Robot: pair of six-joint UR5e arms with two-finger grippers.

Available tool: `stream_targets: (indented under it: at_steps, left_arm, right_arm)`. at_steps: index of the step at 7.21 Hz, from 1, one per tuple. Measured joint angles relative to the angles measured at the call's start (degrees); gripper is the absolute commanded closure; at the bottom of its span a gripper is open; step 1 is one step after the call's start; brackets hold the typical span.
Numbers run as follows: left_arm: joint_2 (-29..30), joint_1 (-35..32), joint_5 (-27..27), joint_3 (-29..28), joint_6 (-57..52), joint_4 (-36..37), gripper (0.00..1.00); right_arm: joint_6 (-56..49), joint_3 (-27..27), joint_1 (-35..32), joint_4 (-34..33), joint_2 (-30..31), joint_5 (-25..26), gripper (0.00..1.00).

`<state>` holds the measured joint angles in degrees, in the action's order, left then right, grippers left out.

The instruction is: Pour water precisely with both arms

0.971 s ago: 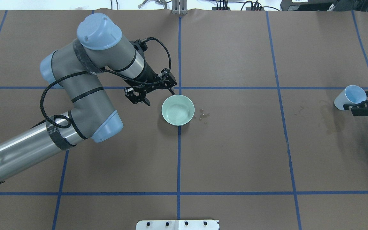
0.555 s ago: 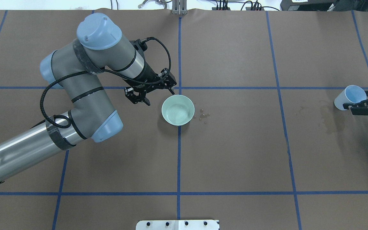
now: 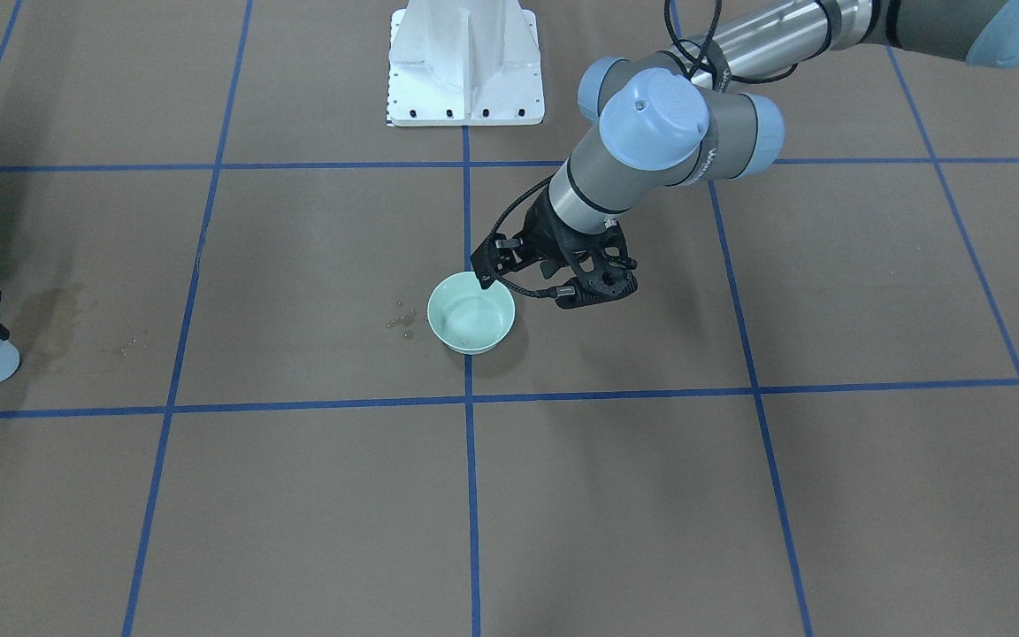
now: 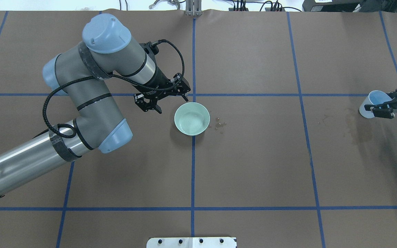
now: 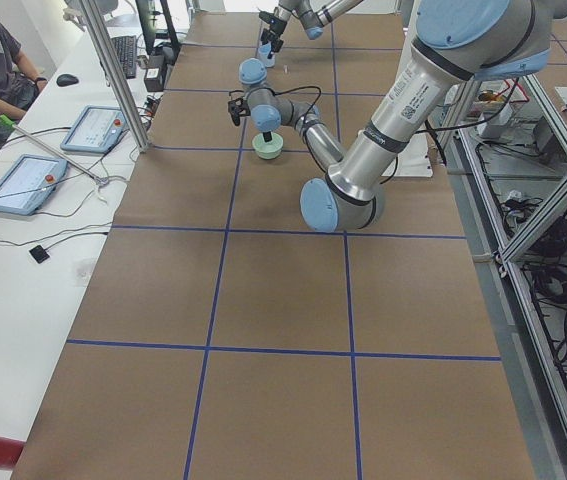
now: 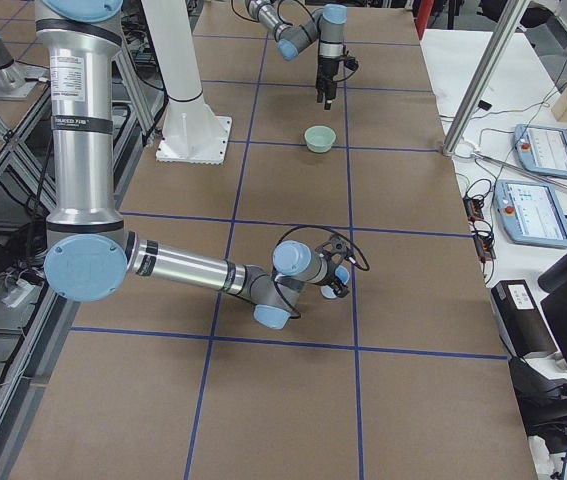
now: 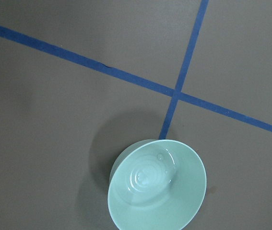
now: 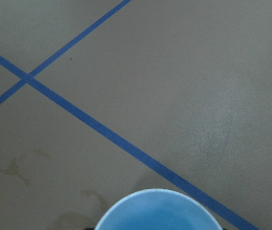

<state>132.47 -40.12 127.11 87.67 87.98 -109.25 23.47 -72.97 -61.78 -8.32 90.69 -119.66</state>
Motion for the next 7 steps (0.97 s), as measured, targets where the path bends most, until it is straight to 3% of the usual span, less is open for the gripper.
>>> stream_targets:
  at_steps: [2,3,5,7]
  left_arm:
    - [0.02,-0.21,0.06,0.20,0.00,0.02,0.06]
    - [0.03,-0.42,0.09,0.36,0.00,0.05,0.06]
    - [-0.74,-1.81,0.39,1.78,-0.04,0.33,0.07]
    - [-7.14,-4.74,1.23,7.03,-2.07,0.32,0.07]
  right_arm:
    - [0.89,-1.30,-0.06,-1.19,-2.13,-0.43,1.00]
    - [3.28,-3.99,-0.06,-5.07,-3.49,-1.10,1.00]
    - [8.69,-13.23,1.41,-22.14,-8.92,-3.09,1.00]
    - [10.26,-17.49,7.10,-36.82,-17.19,-0.51,1.00]
